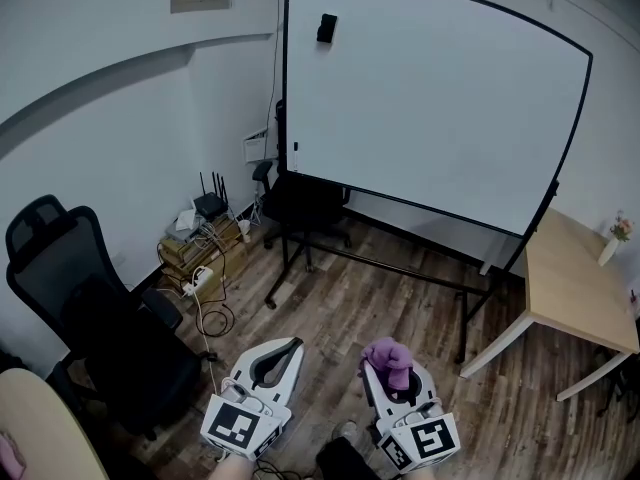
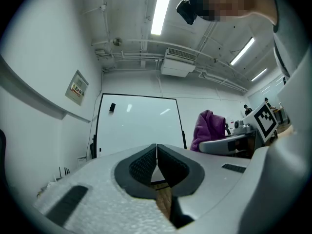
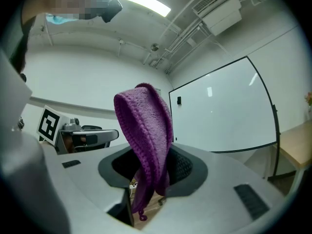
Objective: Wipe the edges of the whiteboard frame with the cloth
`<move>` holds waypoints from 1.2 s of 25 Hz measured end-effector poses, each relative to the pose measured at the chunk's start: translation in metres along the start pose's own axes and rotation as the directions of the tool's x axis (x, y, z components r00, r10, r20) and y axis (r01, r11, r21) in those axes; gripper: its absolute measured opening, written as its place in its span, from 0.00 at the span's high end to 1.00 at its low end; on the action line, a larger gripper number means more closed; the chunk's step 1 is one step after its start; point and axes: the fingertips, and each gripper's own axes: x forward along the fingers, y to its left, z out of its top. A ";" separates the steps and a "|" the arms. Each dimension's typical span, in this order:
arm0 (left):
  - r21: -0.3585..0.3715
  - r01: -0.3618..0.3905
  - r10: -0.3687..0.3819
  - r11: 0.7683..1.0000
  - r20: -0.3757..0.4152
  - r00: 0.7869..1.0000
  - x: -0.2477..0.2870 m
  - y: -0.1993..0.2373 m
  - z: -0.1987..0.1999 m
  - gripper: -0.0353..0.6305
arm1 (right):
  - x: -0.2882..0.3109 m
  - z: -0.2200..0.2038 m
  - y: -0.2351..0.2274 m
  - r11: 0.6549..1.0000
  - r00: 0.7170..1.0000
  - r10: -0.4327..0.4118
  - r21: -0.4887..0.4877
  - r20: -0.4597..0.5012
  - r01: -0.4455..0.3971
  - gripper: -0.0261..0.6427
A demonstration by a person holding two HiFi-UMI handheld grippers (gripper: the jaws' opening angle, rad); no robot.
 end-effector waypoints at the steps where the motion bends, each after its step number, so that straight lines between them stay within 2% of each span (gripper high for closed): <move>1: 0.004 -0.005 0.005 1.000 0.003 1.000 0.005 0.006 -0.002 0.92 | 0.009 -0.003 -0.004 1.000 1.000 0.000 0.000 -0.006 0.000 0.75; 16: 0.039 -0.096 0.095 0.995 0.014 0.995 0.134 0.098 -0.012 0.92 | 0.162 -0.005 -0.097 0.995 0.997 0.082 0.051 -0.009 -0.081 0.74; 24: 0.062 -0.105 0.104 0.993 0.011 0.995 0.178 0.112 -0.025 0.92 | 0.198 -0.018 -0.133 0.993 0.995 0.098 0.074 -0.017 -0.096 0.74; 30: 0.045 -0.101 0.102 0.994 -0.012 0.995 0.199 0.125 -0.035 0.92 | 0.220 -0.026 -0.146 0.992 0.995 0.095 0.082 -0.028 -0.093 0.74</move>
